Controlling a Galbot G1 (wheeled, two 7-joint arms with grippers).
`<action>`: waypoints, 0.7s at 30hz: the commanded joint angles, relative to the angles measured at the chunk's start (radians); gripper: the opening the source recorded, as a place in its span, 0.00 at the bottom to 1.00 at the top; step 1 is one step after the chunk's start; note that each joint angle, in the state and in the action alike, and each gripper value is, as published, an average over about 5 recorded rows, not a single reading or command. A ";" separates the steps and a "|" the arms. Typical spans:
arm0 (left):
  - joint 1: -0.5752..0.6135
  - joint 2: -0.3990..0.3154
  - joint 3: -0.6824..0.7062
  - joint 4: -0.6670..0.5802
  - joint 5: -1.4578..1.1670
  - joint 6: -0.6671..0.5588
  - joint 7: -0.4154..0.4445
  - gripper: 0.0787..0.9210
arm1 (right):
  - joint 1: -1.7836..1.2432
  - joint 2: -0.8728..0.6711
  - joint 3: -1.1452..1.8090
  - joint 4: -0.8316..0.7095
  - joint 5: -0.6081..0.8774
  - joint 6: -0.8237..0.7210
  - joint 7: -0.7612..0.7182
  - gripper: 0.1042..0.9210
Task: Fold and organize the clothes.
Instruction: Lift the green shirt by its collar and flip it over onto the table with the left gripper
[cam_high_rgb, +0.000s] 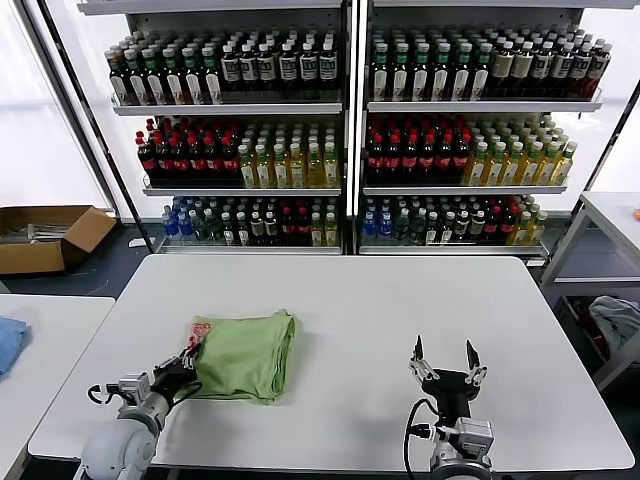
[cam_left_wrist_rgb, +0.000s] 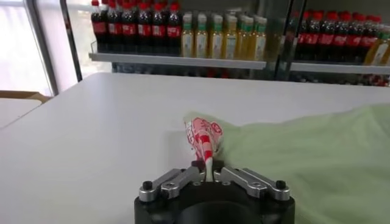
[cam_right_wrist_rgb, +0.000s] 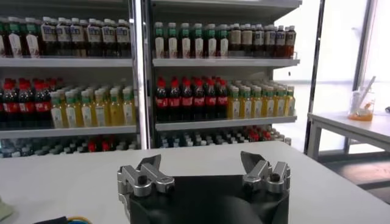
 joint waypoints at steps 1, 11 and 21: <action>-0.001 0.108 -0.152 0.027 -0.022 -0.033 0.004 0.04 | 0.004 -0.005 0.001 -0.004 0.003 0.000 0.000 0.88; -0.053 0.472 -0.398 0.187 -0.001 -0.077 0.053 0.04 | 0.025 -0.017 -0.013 -0.023 0.012 -0.002 -0.002 0.88; 0.004 0.293 -0.203 -0.087 0.105 -0.047 0.030 0.04 | 0.009 -0.022 0.002 -0.018 0.019 0.001 0.001 0.88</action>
